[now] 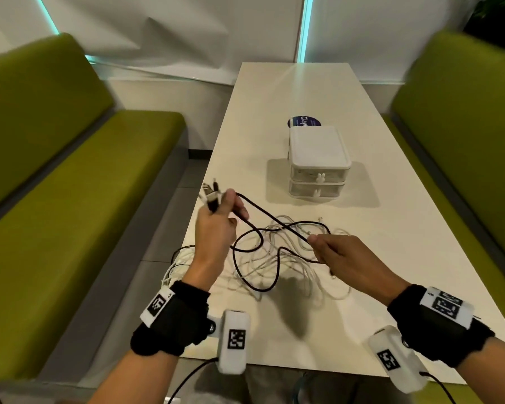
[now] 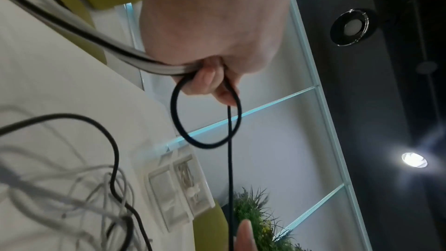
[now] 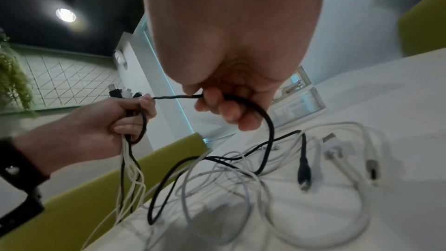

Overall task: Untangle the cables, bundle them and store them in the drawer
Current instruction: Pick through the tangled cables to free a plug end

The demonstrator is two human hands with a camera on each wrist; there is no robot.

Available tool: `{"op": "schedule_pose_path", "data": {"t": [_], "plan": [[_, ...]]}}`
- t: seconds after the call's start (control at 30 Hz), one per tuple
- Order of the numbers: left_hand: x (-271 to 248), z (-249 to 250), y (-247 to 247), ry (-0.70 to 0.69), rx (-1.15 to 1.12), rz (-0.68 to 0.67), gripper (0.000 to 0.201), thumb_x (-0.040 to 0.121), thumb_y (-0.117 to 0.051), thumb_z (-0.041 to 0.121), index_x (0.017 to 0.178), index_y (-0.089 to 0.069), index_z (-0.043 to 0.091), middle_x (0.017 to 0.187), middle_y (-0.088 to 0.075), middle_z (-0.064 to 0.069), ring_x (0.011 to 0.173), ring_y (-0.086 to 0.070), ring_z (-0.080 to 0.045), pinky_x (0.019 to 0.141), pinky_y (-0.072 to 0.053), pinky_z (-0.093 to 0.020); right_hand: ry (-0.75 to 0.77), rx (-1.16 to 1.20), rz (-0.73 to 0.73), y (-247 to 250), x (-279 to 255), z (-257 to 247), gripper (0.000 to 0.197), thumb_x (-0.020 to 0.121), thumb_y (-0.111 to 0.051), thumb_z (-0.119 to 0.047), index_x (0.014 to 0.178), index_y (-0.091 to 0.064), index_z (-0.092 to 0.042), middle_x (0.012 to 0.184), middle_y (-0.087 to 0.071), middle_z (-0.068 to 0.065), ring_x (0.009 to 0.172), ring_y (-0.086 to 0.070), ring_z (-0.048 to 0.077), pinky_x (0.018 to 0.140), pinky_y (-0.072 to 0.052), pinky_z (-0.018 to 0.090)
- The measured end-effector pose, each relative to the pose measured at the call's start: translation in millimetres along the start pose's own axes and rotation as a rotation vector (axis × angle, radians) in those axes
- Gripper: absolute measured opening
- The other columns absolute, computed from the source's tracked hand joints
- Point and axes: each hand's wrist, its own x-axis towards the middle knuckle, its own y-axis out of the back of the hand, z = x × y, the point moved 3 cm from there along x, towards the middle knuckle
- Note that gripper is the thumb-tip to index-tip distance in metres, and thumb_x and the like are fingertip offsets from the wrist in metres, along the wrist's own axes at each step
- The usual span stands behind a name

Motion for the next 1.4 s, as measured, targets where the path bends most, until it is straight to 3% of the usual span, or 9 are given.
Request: {"op": "schedule_pose_path", "data": {"t": [0.2,0.37,0.53,0.83,1.0,1.1,1.23,1.3,1.4], "plan": [[-3,-12,-3,0.058,0.358,-0.035,0.032,0.102,-0.043,0.032,0.093,-0.068,0.016,0.098,-0.075,-0.002,0.055,-0.038,-0.040,0.057,-0.046,-0.039,-0.062,-0.554,-0.047,-5,-4,-5,0.046,0.101,-0.035,-0.047,0.064,-0.043,-0.023,0.066,-0.050,-0.001,0.074,-0.057,0.024,0.064,-0.041,0.034],[-12,-19,-15,-0.104,0.981,-0.069,0.024,0.099,-0.045,0.014,0.103,-0.068,0.009,0.095,-0.070,-0.014,0.088,-0.060,-0.037,0.070,-0.042,-0.037,-0.169,-0.819,-0.011,-12,2,-16,0.030,0.098,-0.039,-0.026,0.094,-0.064,-0.012,0.099,-0.064,0.010,0.094,-0.062,0.031,0.065,-0.040,0.031],[-26,-18,-27,-0.289,0.599,-0.182,0.026,0.095,-0.052,0.006,0.104,-0.072,0.018,0.101,-0.073,0.010,0.102,-0.065,-0.004,0.091,-0.049,-0.025,-0.151,-0.782,-0.028,-14,4,-23,0.030,0.100,-0.038,-0.031,0.086,-0.060,-0.013,0.095,-0.063,0.010,0.093,-0.062,0.032,0.063,-0.037,0.030],[-31,-31,-38,-0.290,0.830,-0.523,0.030,0.093,-0.054,0.012,0.072,-0.053,0.035,0.075,-0.061,0.012,0.074,-0.058,-0.011,0.063,-0.037,-0.023,0.028,-0.384,-0.021,-13,3,-37,0.035,0.097,-0.037,-0.048,0.070,-0.047,-0.029,0.069,-0.063,-0.004,0.072,-0.058,0.028,0.061,-0.043,0.037],[-18,-9,-20,-0.233,0.520,-0.269,0.041,0.094,-0.059,0.011,0.056,-0.053,0.025,0.056,-0.056,0.020,0.057,-0.053,0.014,0.058,-0.036,-0.008,-0.004,-0.275,-0.025,-6,4,-29,0.076,0.083,-0.013,-0.074,0.063,-0.043,-0.008,0.055,-0.051,0.008,0.056,-0.049,0.022,0.062,-0.041,0.037],[3,5,9,-0.181,0.385,-0.059,0.046,0.090,-0.050,0.053,0.058,-0.054,0.021,0.051,-0.043,0.009,0.052,-0.039,-0.009,0.053,-0.030,-0.023,0.011,-0.192,-0.081,-3,2,-18,0.065,0.094,-0.025,-0.062,0.068,-0.043,-0.005,0.062,-0.052,0.013,0.055,-0.043,0.016,0.068,-0.044,0.040],[14,-1,21,-0.136,0.419,0.021,0.045,0.097,-0.045,0.047,0.076,-0.063,0.011,0.051,-0.039,0.000,0.039,-0.027,-0.010,0.044,-0.024,-0.024,0.032,-0.256,-0.049,-8,10,-24,0.054,0.100,-0.033,-0.050,0.065,-0.040,-0.009,0.055,-0.043,0.003,0.054,-0.038,0.016,0.060,-0.036,0.037],[7,1,16,-0.246,0.460,0.029,0.029,0.100,-0.047,0.033,0.093,-0.069,0.015,0.068,-0.058,0.004,0.049,-0.047,-0.004,0.052,-0.037,-0.021,0.027,-0.321,-0.030,-12,14,-28,0.054,0.102,-0.032,-0.047,0.063,-0.039,-0.010,0.056,-0.047,0.006,0.056,-0.042,0.021,0.061,-0.037,0.038],[-11,7,1,-0.493,0.453,-0.082,0.024,0.099,-0.048,0.005,0.114,-0.065,0.013,0.113,-0.068,0.006,0.106,-0.062,-0.001,0.089,-0.045,-0.014,-0.015,-0.370,-0.031,-13,15,-31,0.055,0.102,-0.032,-0.045,0.058,-0.038,-0.013,0.056,-0.048,0.004,0.060,-0.046,0.024,0.065,-0.041,0.040]]}}
